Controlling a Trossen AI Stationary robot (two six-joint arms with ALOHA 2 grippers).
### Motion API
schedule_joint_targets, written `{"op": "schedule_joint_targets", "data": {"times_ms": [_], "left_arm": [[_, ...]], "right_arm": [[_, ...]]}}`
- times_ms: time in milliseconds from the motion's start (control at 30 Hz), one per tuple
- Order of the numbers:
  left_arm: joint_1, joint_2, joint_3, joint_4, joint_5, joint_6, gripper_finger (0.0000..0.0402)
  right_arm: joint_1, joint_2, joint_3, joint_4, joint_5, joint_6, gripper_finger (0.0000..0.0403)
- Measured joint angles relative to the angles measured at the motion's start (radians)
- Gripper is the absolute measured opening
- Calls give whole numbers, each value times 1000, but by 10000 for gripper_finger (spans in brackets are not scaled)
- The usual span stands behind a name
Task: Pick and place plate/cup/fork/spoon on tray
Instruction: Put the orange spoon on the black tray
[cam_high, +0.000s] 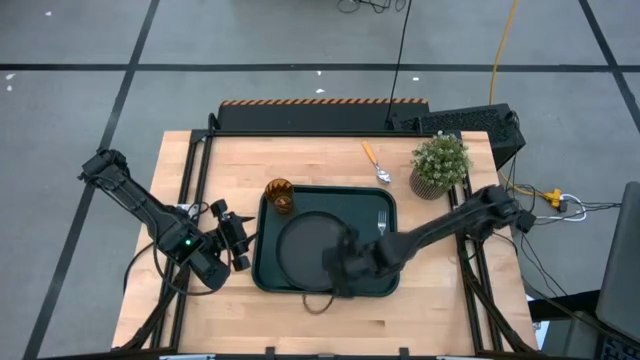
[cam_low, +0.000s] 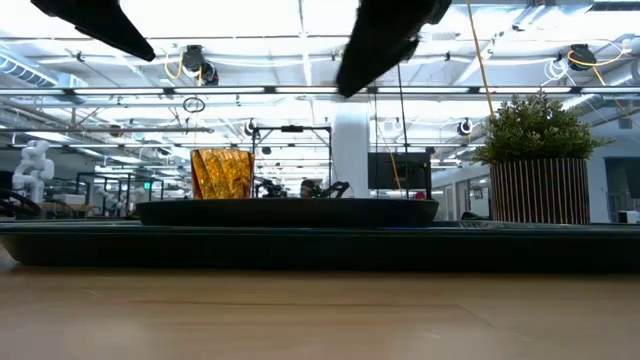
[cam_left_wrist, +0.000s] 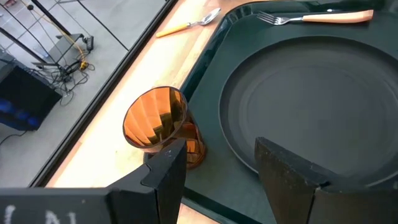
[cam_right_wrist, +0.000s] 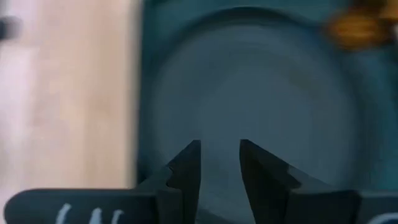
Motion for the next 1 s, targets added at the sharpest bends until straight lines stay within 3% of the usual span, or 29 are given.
{"op": "schedule_joint_targets", "data": {"times_ms": [67,167,300,667,867,1000], "left_arm": [[1,0,0,0,0,0,193],[1,0,0,1,-2,0,193],[1,0,0,1,-39,1,193],[1,0,0,-18,-61,65,193],[1,0,0,-19,-23,176,193],[1,0,0,-20,-18,268,193]], "right_arm": [[-39,-56,0,-107,60,76,104],[-145,-111,1,-274,61,230,104],[-294,-123,0,-364,61,180,104],[-744,-117,-10,-326,-20,-27,104],[-868,-114,-104,-192,-170,-110,104],[-904,-108,-159,-138,-175,-140,104]]}}
